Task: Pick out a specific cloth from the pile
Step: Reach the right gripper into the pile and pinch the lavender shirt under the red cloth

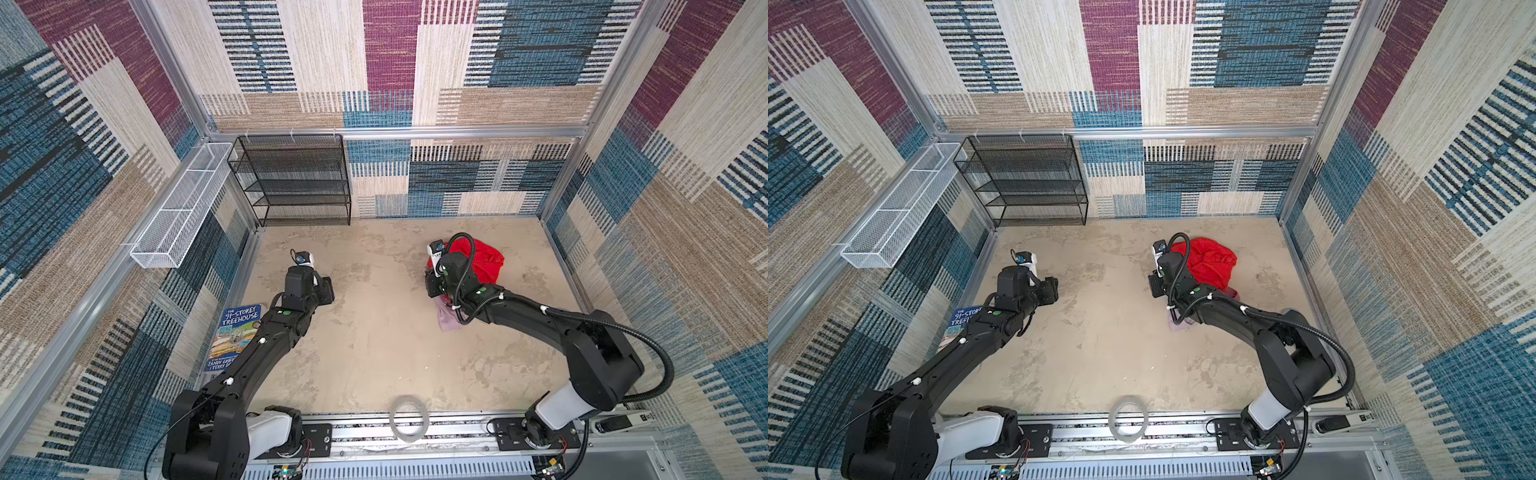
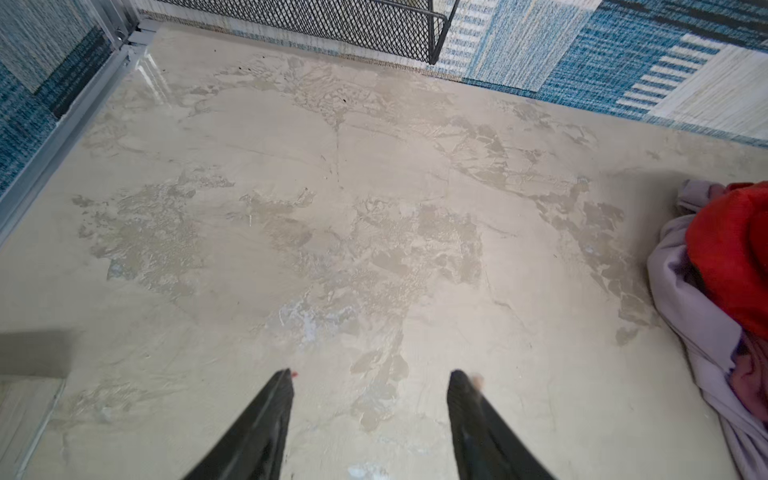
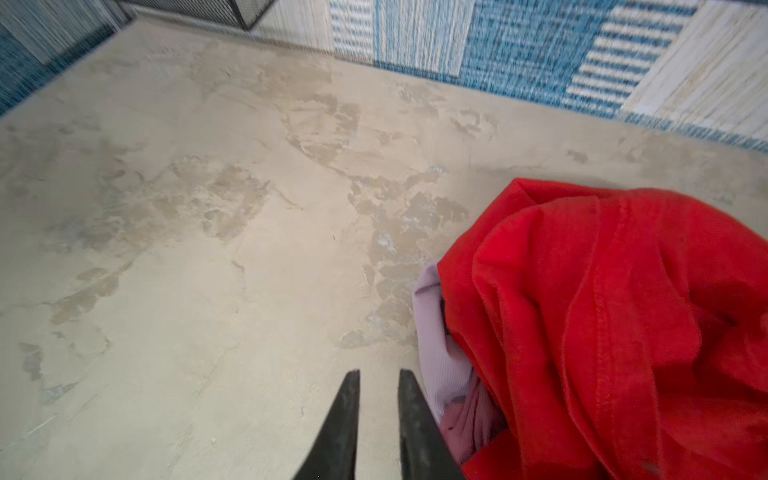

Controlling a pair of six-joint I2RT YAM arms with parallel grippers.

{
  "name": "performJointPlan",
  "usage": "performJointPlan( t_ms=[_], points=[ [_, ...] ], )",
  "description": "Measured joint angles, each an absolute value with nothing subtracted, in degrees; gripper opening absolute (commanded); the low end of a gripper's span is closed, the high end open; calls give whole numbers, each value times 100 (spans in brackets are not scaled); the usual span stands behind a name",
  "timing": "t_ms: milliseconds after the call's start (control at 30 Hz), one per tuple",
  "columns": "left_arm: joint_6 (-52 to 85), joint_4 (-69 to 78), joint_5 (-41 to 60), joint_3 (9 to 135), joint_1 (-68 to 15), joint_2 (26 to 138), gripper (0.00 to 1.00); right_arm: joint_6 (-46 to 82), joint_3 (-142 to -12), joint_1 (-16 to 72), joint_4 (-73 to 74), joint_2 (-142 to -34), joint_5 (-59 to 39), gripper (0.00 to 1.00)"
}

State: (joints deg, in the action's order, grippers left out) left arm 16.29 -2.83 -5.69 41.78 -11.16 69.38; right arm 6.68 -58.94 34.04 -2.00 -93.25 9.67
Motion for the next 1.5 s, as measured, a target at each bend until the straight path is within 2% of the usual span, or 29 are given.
performJointPlan(
  t_ms=[333,600,1167,1500],
  points=[
    [1627,-434,-454,4200,-1116,6943,63,1044,-6836,3415,-972,-10425,1111,34],
    [1629,-427,-458,4104,-1116,7004,63,1149,-6936,3411,-1343,-10604,1496,41],
    [1625,-419,-563,4104,-1116,7111,63,1149,-7229,3415,-1481,-11065,2161,38],
    [1597,-421,-572,4106,-1116,7157,63,1149,-7415,3417,-1481,-11316,2443,27]
  ],
)
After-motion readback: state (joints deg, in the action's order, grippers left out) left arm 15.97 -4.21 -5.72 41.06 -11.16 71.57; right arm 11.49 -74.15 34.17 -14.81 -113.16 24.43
